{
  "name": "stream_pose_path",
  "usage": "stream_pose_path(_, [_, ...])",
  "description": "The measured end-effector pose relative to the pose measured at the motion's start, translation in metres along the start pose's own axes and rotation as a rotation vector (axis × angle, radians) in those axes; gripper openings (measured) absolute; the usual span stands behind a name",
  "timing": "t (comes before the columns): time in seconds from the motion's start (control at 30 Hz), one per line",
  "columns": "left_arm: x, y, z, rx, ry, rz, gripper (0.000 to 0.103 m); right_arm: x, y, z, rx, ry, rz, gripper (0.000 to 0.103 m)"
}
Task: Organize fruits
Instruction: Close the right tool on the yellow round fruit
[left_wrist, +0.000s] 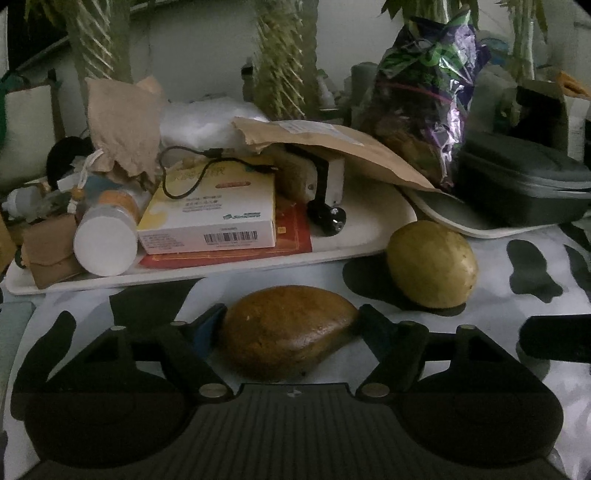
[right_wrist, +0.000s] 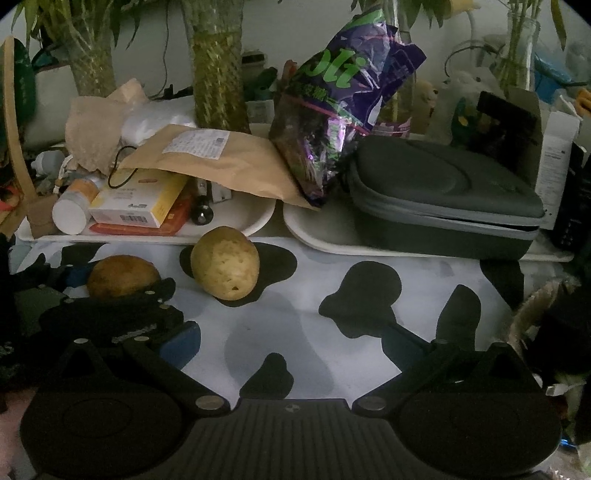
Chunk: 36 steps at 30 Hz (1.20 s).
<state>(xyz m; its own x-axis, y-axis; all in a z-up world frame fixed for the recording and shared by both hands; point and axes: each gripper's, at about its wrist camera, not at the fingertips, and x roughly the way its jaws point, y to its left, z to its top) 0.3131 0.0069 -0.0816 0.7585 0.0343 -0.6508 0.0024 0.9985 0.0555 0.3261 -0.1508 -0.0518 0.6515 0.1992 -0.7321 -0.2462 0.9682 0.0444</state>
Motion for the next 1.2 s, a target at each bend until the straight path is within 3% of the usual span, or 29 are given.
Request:
stream_pose_path(0.6, [-0.018,0.052,0.009,-0.049,-0.028,-0.085,0.074,0.033,0.026,0.015,0.024,-0.078,0.041,0.101])
stream_pose_path(0.67, [-0.019,0.053,0.010,-0.049,-0.030,-0.096,0.074,0.039,0.029,0.016,0.033,-0.074,0.044,0.093])
stream_pose_path(0.93, [-0.020,0.054,0.007,-0.012,-0.034,-0.117,0.074,0.057,0.039,0.019,0.035,-0.083,0.041,0.084])
stream_pose_path(1.0, [-0.020,0.055,0.006,-0.008,-0.032,-0.120,0.074,0.060,0.039,0.019,0.049,-0.085,0.049,0.076])
stream_pose_path(1.07, [-0.020,0.055,0.006,-0.004,-0.032,-0.126,0.074,0.059,0.037,0.019,0.068,-0.094,0.092,0.059])
stream_pose_path(1.2, [-0.020,0.054,0.005,0.005,-0.031,-0.129,0.074,0.053,0.038,0.020,0.049,-0.101,0.077,0.058])
